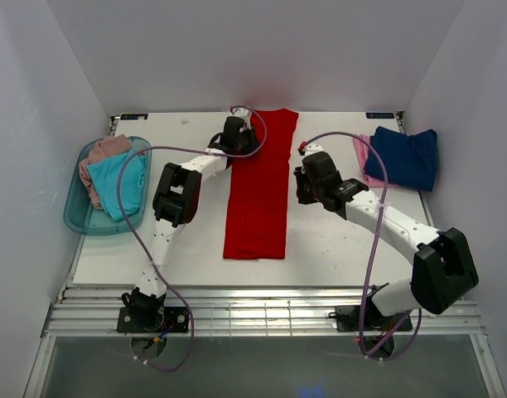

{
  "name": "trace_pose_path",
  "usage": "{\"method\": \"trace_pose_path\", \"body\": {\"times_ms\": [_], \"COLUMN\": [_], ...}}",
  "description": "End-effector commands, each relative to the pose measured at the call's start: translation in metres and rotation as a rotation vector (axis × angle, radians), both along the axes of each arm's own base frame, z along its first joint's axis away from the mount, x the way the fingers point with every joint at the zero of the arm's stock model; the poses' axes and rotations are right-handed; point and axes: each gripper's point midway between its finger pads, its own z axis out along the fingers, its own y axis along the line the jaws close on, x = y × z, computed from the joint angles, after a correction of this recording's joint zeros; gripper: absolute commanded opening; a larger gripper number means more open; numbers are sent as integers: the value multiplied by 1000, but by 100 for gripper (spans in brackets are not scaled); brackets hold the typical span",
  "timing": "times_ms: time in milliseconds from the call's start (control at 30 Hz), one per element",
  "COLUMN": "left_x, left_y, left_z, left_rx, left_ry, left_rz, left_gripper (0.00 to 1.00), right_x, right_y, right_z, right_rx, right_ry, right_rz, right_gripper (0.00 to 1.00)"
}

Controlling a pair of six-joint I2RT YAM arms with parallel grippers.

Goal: Fold and stack the t-shirts
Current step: Rotate the tshirt 90 degrees, then grab the bottom of the folded rectangular tshirt with both arms

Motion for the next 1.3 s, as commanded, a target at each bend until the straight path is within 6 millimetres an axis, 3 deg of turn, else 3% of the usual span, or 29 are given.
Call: {"method": "trace_pose_path", "body": {"times_ms": [0, 33, 67, 100, 133, 167, 200, 233, 267, 333, 367, 433, 500, 567, 600, 667, 700, 867, 900, 933, 1000, 1167, 1267], "left_x": [-8, -13, -22, -30, -38, -57, -74, -87, -114, -145, -171, -201, -249, -279, -303, -323, -340, -370, -373, -382, -383, -415, -425], "left_y": [16, 24, 29, 40, 49, 58, 64, 69, 75, 82, 94, 104, 111, 111, 114, 114, 113, 109, 108, 109, 105, 112, 115], "left_z": [131, 137, 138, 162, 164, 140, 166, 163, 131, 132, 100, 85, 49, 44, 28, 30, 24, 32, 42, 38, 50, 19, 8], "left_rx": [-50, -37, -17, -7, 12, 49, 30, 35, 66, 72, 119, 139, 147, 130, 130, 101, 86, 7, -23, -34, -91, -86, -34], "left_ry": [-142, -135, -104, -121, -106, -33, -58, -41, 45, 85, 194, 283, 451, 502, 565, 592, 629, 640, 606, 613, 555, 646, 635], "left_rz": [35, 63, 68, 105, 132, 134, 132, 127, 100, 82, 93, 100, 73, 48, 27, 14, -10, -43, -55, -61, -72, -57, -13], "left_gripper": [42, 61, 64, 68, 69, 69, 69, 69, 70, 70, 69, 69, 70, 72, 77, 79, 96, 98, 98, 98, 98, 98, 98], "right_x": [-12, -20, -26, -34, -43, -47, -55, -61, -67, -79, -85, -96, -106, -112, -116, -121, -125, -130, -131, -133, -133, -139, -136], "right_y": [11, 14, 15, 22, 22, 24, 29, 31, 31, 35, 35, 41, 44, 45, 45, 47, 47, 57, 58, 57, 58, 46, 34], "right_z": [-13, -22, -31, -37, -48, -55, -61, -66, -73, -80, -87, -91, -97, -101, -104, -107, -110, -114, -116, -119, -122, -140, -141], "right_rx": [16, 9, 3, 14, 12, 14, 24, 28, 25, 37, 40, 67, 81, 85, 82, 86, 89, 124, 123, 116, 112, 82, 5], "right_ry": [54, 80, 108, 132, 164, 185, 208, 228, 246, 274, 289, 313, 333, 343, 350, 358, 363, 351, 349, 350, 328, 322, 298], "right_rz": [43, 60, 69, 90, 99, 107, 128, 128, 132, 145, 148, 174, 182, 181, 185, 186, 186, 195, 197, 193, 188, 142, 88], "right_gripper": [27, 32, 34, 36, 38, 38, 38, 39, 40, 43, 45, 47, 48, 48, 48, 49, 49, 50, 50, 50, 50, 49, 47]}}
